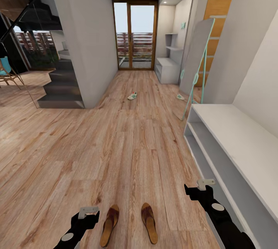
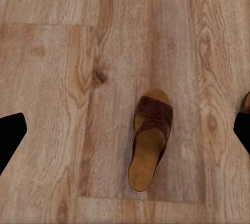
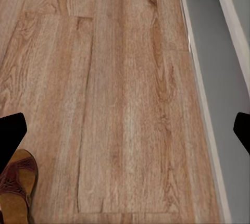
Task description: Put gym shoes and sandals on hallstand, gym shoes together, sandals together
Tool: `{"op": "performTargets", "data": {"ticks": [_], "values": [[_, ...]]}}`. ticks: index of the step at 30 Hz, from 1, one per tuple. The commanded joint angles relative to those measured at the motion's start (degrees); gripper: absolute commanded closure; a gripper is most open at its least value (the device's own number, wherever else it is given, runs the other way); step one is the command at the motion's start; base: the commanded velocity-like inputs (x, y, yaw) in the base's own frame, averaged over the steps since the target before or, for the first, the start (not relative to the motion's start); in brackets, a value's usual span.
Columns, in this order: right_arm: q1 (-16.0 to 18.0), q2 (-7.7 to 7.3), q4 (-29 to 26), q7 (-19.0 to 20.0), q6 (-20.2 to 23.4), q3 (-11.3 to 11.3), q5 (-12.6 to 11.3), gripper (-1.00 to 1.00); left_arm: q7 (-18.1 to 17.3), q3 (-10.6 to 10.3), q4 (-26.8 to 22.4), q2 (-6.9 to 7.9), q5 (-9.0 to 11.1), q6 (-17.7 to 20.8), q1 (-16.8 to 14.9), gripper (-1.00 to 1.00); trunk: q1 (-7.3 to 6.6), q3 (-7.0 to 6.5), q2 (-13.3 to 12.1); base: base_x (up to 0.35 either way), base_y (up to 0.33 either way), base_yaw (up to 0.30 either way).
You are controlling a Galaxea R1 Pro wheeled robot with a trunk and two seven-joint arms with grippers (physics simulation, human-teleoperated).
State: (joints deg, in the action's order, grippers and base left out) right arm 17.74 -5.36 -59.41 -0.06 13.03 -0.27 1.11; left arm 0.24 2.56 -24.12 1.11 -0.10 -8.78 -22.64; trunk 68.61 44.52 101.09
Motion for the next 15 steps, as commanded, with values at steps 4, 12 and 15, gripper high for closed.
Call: {"op": "performTargets", "data": {"ticks": [4,12,15], "values": [[0.0,-0.01,-0.1,0.0,0.3,0.0,0.1,-1.0,0.0,0.1,0.1,0.01,0.1,-0.2,0.0,-1.0,0.88,0.77,1.6,0.0,0.0,0.0],[0.0,-0.01,-0.1,-0.1,0.3,0.1,0.1,-1.0,0.0,0.1,0.1,0.03,0.2,-0.2,0.0,-1.0,2.64,2.21,4.8,0.0,0.0,0.0],[0.0,-0.01,-0.2,-0.1,0.3,0.1,0.1,-1.0,0.0,0.1,0.1,0.03,0.2,-0.2,0.0,-1.0,3.29,2.75,6.1,0.0,0.0,0.0]]}}
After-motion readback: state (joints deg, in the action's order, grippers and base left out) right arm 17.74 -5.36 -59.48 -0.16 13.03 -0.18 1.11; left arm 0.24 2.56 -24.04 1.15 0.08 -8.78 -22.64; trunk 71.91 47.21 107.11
